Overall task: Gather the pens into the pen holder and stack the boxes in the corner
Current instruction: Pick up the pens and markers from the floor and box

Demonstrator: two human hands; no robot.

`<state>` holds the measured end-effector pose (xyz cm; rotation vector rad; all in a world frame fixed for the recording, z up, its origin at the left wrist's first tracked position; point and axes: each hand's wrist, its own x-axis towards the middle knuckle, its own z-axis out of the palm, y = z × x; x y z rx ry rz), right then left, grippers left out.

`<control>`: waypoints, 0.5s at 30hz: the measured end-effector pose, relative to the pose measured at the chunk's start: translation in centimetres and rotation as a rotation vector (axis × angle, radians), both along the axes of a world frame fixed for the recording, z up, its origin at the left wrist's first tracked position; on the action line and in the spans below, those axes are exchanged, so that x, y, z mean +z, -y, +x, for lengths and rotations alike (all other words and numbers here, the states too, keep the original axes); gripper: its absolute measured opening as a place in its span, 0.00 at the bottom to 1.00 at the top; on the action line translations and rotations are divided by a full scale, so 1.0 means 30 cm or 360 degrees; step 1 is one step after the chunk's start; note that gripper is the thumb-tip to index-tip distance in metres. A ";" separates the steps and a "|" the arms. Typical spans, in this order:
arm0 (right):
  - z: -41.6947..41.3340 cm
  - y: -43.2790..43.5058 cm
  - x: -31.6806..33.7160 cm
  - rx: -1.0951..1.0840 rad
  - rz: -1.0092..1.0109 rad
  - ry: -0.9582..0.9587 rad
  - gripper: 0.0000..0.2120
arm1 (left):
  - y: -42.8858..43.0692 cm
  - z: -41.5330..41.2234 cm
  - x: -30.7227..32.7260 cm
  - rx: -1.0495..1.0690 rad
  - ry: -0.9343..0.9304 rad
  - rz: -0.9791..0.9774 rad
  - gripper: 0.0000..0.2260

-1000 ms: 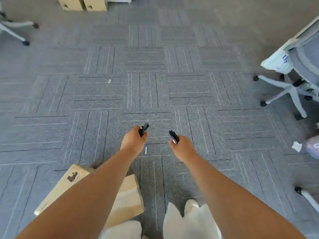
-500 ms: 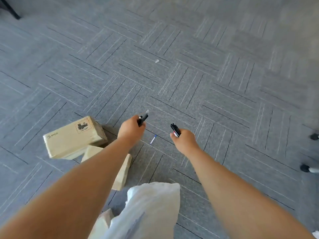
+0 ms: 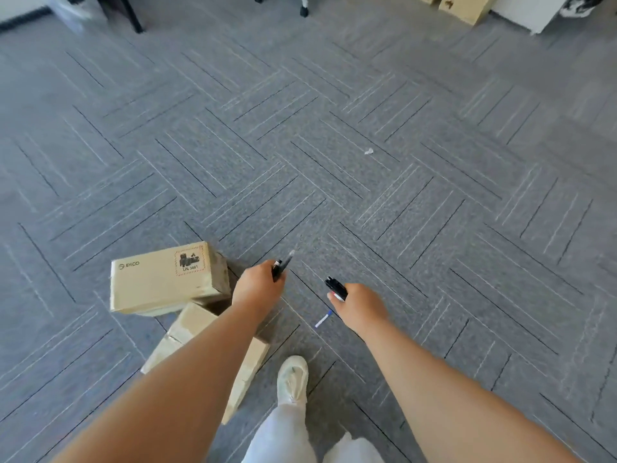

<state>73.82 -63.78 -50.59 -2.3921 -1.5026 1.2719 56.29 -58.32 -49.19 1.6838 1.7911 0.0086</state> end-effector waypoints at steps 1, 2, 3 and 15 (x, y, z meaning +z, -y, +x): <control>-0.006 -0.025 -0.045 0.0073 -0.0006 0.0012 0.13 | -0.014 -0.012 -0.034 0.0009 -0.0025 0.0016 0.10; -0.010 -0.045 -0.098 0.0158 -0.0009 0.0031 0.13 | -0.023 -0.023 -0.077 0.0021 -0.0059 0.0031 0.09; -0.013 -0.062 -0.157 0.0248 -0.0012 0.0062 0.12 | -0.030 -0.034 -0.129 0.0033 -0.0091 0.0045 0.09; -0.028 -0.134 -1.095 0.0837 -0.0035 0.0332 0.13 | -0.018 -0.096 -1.049 -0.0106 -0.0326 0.0190 0.10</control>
